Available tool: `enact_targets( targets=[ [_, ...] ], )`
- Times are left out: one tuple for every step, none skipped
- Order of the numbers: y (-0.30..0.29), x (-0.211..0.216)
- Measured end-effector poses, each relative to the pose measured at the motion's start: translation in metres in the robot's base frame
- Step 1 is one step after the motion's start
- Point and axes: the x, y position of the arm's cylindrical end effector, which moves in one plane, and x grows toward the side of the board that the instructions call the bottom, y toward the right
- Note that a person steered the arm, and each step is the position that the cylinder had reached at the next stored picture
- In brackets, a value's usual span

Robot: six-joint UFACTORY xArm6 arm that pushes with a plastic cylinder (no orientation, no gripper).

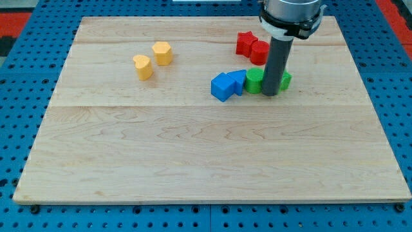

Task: Place the yellow heart parallel to the blue triangle

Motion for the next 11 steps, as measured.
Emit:
enact_targets(
  targets=[
    [-0.043, 0.011],
    [-0.060, 0.010],
    [-0.037, 0.010],
    [-0.031, 0.002],
    [-0.062, -0.014],
    [-0.042, -0.033],
    [-0.023, -0.016],
    [-0.013, -0.009],
    [-0.043, -0.028],
    [0.024, -0.026],
    [0.045, -0.023]
  ],
)
